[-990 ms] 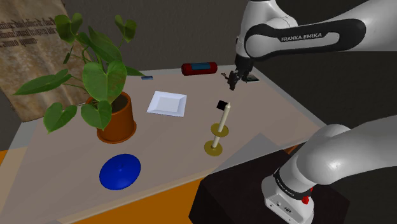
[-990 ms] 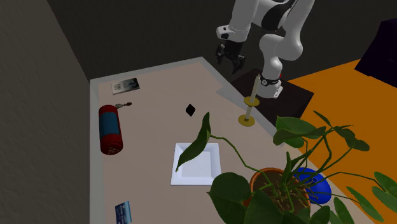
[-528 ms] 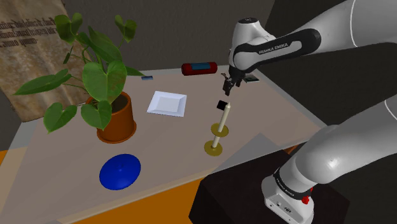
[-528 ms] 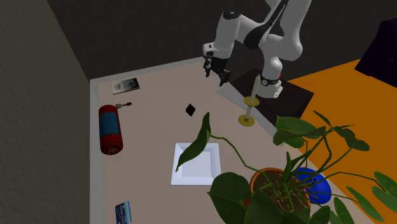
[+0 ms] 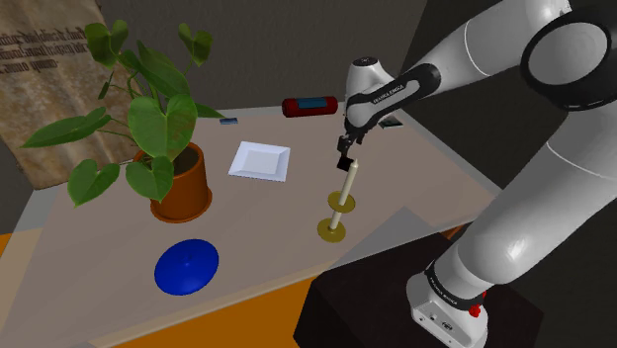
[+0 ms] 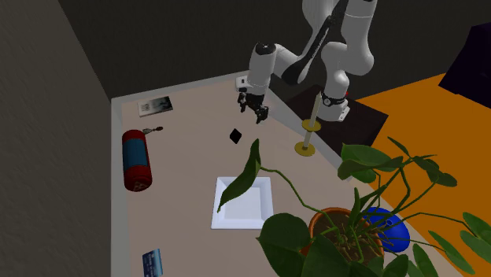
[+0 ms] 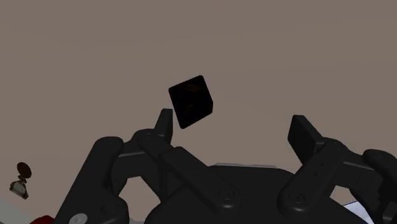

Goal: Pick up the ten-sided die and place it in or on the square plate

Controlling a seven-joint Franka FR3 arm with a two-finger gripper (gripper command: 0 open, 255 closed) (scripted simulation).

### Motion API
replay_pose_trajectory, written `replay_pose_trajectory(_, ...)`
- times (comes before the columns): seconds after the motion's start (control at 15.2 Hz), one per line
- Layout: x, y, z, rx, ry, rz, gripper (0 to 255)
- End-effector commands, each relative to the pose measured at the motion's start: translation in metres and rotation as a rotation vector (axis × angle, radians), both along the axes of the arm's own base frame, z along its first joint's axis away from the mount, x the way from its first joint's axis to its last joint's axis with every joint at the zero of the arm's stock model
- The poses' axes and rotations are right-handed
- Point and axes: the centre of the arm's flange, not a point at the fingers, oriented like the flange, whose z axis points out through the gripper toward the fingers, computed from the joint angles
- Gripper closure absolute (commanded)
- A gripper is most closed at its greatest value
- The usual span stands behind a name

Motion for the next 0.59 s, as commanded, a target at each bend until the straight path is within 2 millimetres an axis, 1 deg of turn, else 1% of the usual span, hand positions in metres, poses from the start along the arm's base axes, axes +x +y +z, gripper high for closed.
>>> replay_pose_trajectory(0.0,0.013,-0.013,-0.021,-0.005,0.005,0.003,0)
replay_pose_trajectory(0.4,0.049,-0.044,-0.085,-0.018,0.021,0.008,0)
replay_pose_trajectory(0.53,0.051,-0.047,-0.094,-0.019,0.022,0.008,0)
